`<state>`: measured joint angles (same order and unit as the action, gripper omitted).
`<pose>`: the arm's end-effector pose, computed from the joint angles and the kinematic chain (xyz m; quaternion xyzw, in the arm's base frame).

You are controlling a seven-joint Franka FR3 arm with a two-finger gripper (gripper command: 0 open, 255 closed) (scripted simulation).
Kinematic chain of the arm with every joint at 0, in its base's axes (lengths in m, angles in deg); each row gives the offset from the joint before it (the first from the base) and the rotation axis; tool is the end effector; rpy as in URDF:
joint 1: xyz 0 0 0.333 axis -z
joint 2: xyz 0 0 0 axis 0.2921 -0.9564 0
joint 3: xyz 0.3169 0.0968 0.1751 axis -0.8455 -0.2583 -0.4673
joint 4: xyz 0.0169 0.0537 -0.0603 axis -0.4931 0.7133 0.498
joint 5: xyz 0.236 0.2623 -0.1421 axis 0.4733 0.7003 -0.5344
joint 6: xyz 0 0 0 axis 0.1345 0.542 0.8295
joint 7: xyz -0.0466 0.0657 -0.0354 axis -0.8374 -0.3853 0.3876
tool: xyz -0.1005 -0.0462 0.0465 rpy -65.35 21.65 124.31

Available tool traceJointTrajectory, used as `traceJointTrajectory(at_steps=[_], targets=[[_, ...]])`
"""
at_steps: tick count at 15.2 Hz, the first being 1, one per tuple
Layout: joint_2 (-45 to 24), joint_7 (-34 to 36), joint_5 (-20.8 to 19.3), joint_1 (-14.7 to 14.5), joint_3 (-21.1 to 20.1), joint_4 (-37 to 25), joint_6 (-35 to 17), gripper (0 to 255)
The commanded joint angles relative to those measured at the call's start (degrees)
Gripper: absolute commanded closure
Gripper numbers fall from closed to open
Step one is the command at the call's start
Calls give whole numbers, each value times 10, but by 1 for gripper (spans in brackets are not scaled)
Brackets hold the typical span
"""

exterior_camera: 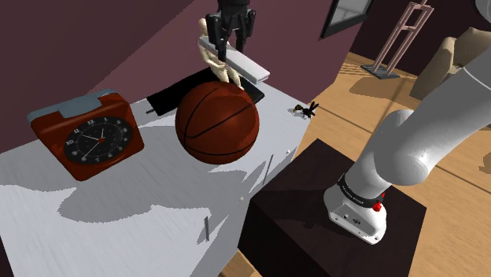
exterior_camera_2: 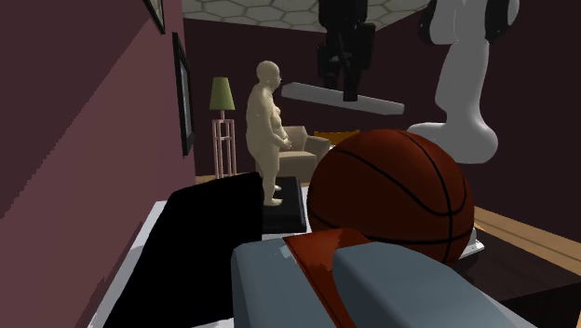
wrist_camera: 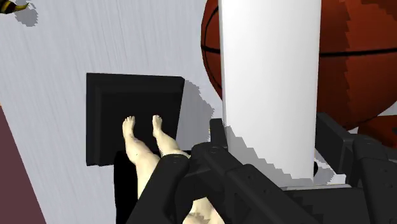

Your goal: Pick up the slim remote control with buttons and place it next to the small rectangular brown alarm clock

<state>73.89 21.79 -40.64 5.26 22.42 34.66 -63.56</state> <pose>0.4225 0.2016 0.6524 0.9994 0.0321 -0.0081 0.0052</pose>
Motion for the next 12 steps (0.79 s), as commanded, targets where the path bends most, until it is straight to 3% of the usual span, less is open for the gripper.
traceJointTrajectory(at_steps=[1, 12], targets=[[-7, 32, 3, -12, -19, -9, 1, 255], [-74, 196, -3, -77, -116, -84, 8, 255]])
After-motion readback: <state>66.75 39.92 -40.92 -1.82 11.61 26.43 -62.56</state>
